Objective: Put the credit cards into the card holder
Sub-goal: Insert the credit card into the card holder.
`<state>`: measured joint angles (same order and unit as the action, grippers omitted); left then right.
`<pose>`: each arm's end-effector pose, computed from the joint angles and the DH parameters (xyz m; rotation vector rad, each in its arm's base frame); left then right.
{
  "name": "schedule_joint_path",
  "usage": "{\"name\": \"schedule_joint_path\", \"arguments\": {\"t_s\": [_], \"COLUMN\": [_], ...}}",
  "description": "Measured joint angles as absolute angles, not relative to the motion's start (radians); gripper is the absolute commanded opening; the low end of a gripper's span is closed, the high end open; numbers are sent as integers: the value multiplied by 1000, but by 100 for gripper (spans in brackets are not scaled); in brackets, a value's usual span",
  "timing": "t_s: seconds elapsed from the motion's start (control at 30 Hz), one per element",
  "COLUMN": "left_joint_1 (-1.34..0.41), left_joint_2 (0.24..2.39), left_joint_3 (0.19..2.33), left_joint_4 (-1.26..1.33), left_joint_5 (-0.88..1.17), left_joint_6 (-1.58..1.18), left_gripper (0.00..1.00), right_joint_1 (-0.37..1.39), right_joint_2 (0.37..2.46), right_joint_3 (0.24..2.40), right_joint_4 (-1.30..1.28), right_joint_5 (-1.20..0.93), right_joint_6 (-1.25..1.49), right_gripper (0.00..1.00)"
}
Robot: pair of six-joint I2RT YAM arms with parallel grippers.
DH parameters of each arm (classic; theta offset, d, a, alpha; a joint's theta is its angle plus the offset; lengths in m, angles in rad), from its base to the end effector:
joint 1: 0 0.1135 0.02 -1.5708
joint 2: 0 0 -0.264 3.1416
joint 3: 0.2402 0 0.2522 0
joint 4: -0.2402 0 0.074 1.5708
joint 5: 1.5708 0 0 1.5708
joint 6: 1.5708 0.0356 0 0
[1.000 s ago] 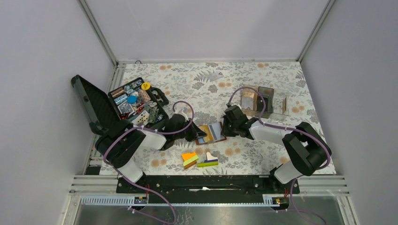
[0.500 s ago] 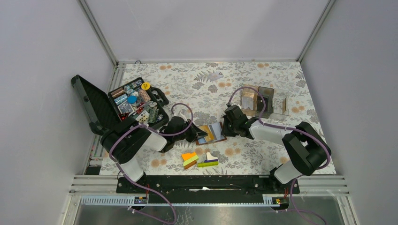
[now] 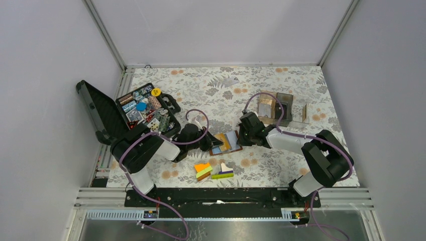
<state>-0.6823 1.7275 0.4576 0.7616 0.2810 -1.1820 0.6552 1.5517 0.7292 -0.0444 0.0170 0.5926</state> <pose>0.2155 -0.1878 0.1054 -0.3974 2.3586 -1.3256 0.2355 0.1802 0.1552 -0.0707 2.5102 0.5214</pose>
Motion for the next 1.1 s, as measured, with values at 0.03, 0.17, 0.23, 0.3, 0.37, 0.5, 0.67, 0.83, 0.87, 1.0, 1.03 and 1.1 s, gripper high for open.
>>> {"name": "schedule_joint_path", "arguments": {"t_s": [0.03, 0.17, 0.23, 0.3, 0.37, 0.5, 0.67, 0.83, 0.87, 1.0, 1.03, 1.1], "left_joint_1": [-682, -682, -682, -682, -682, -682, -682, -683, -683, -683, -683, -683], "left_joint_2": [1731, 1741, 1744, 1744, 1744, 1744, 1744, 1744, 1744, 1747, 1749, 1750], "left_joint_3": [459, 461, 462, 462, 461, 457, 448, 448, 448, 448, 448, 447], "left_joint_4": [764, 773, 777, 778, 778, 781, 789, 789, 789, 791, 793, 796], "left_joint_5": [282, 292, 295, 297, 299, 300, 305, 311, 313, 320, 321, 322], "left_joint_6": [-1182, -1183, -1187, -1196, -1206, -1232, -1255, -1259, -1258, -1258, -1258, -1258], "left_gripper": [0, 0, 0, 0, 0, 0, 0, 0, 0, 0, 0, 0], "right_joint_1": [655, 655, 655, 655, 655, 655, 655, 655, 655, 655, 655, 655], "right_joint_2": [1552, 1554, 1554, 1556, 1557, 1560, 1562, 1562, 1562, 1563, 1563, 1563], "right_joint_3": [730, 732, 733, 736, 738, 742, 744, 746, 746, 748, 748, 748], "right_joint_4": [-46, -49, -50, -54, -56, -61, -62, -65, -66, -68, -69, -70], "right_joint_5": [17, 17, 17, 17, 17, 17, 17, 17, 17, 17, 17, 17], "right_joint_6": [593, 593, 593, 593, 593, 593, 593, 593, 593, 593, 593, 593], "right_gripper": [13, 12, 12, 11, 11, 11, 10, 10, 10, 9, 9, 9]}}
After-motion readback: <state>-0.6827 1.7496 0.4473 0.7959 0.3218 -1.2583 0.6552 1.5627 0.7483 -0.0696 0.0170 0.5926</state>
